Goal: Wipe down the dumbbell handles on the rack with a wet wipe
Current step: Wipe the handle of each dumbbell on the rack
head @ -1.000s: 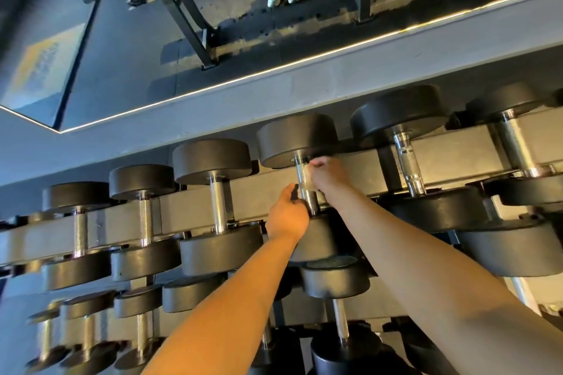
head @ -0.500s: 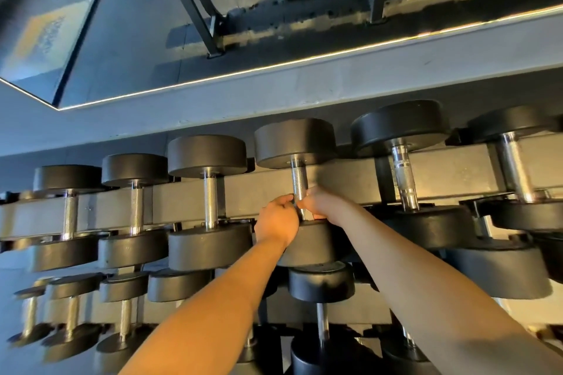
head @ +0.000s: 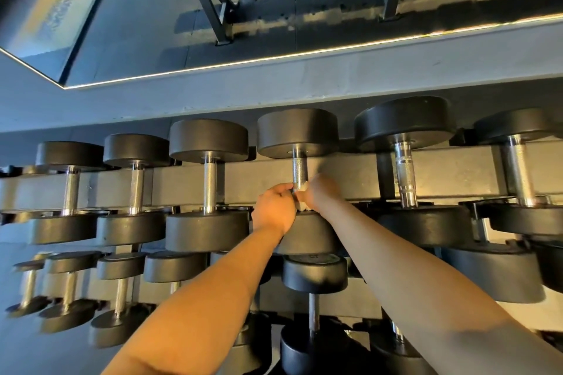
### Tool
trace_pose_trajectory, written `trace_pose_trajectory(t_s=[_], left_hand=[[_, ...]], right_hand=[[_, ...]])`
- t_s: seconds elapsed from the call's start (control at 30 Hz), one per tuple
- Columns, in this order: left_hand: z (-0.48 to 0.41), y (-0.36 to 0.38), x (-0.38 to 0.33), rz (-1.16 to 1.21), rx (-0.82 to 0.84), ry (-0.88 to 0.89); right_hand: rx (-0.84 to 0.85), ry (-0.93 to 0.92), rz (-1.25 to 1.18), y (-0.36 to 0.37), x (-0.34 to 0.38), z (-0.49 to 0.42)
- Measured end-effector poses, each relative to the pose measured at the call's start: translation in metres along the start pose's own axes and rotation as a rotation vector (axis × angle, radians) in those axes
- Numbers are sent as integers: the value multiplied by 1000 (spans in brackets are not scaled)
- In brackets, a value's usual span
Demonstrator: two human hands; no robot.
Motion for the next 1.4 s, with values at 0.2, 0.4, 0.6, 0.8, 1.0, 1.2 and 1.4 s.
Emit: trace_pose_trajectory(t_s=[0.2,0.4,0.6,0.8,1.0,1.2,1.4], left_hand=[[-1,2,4,76,-33,32],[15,4,1,-36,-87,171],[56,16,26,359,-101,559],[124,12,52,163,28,588],[169,30,110,185,39,542],[192,52,164,131,247,478],[195,66,196,-55,294,304]], right_hand=[[-103,-66,200,0,4,10],[-254,-96,-7,1,5,39],[-408,-350,-149,23,-9,100],[-495,-459,-226,49,-43,168],[-426,-246,-664,96,-81,216],[-365,-40,-681,140,-119,236],[-343,74,-485,178,-136,241]])
Point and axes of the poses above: each hand's wrist, its own z-axis away from the middle knuckle, its own y-axis out of the palm, x = y × z, the point moved 3 cm from there along -z, towards the middle knuckle, and after that the axes turned 5 degrees about x, right-handed, at the moved point
